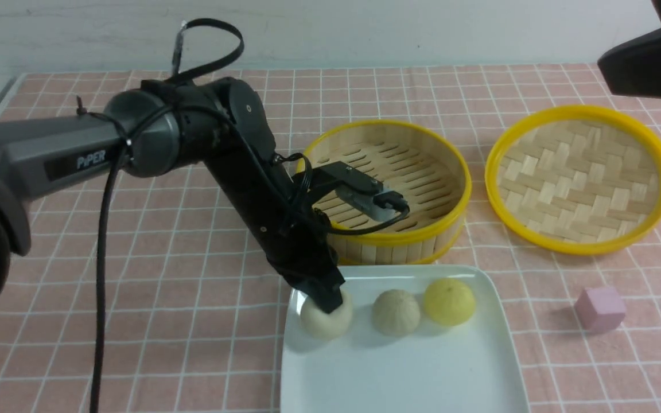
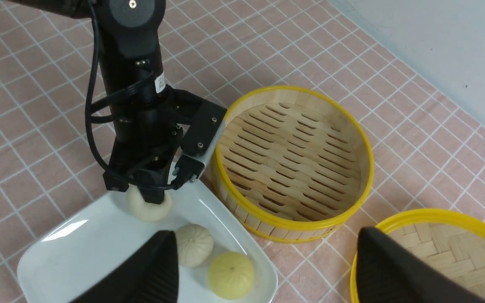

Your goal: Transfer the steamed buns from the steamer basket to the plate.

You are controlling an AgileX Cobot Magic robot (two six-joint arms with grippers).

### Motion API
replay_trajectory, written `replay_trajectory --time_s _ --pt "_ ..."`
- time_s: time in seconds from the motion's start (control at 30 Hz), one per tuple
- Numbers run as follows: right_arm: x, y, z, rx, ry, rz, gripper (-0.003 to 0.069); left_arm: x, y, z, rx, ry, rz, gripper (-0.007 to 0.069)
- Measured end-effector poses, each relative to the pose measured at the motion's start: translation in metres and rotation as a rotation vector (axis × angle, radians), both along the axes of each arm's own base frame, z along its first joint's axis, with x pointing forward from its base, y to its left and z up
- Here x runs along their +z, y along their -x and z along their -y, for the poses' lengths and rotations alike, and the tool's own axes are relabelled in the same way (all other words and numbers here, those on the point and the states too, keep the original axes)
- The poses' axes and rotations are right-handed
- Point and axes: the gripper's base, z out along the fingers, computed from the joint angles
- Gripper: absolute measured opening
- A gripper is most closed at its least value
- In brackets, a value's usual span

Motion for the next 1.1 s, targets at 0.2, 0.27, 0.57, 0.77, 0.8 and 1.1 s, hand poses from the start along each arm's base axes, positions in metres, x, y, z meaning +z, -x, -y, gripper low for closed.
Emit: replay_trajectory --time_s 0.2,0.27,0.57,0.77,0.8,1.1 --pt "0.000 0.000 0.000 0.000 0.001 0.000 0.0549 -0.007 -0.001 0.002 0.007 0.003 -0.020 0.0046" --pt "0.000 0.000 0.000 0.000 0.001 0.000 0.0549 -0.006 0.000 0.001 0.004 0.003 -0.027 0.0074" --pt "0.000 0.000 0.000 -0.001 0.000 0.001 0.0549 0.007 -0.005 0.005 0.046 0.016 -0.042 0.0463" --pt "0.000 0.000 0.000 -0.001 0.000 0.001 0.0549 0.022 -0.011 0.010 0.091 0.057 -0.026 0.0628" --pt "0.000 0.000 0.000 -0.001 0.000 0.001 0.0549 0.027 -0.012 0.010 0.095 0.063 -0.016 0.0631" --pt "0.003 -0.003 0.001 -0.022 0.003 0.049 0.0549 0.131 -0.007 -0.007 0.163 0.081 0.314 0.0571"
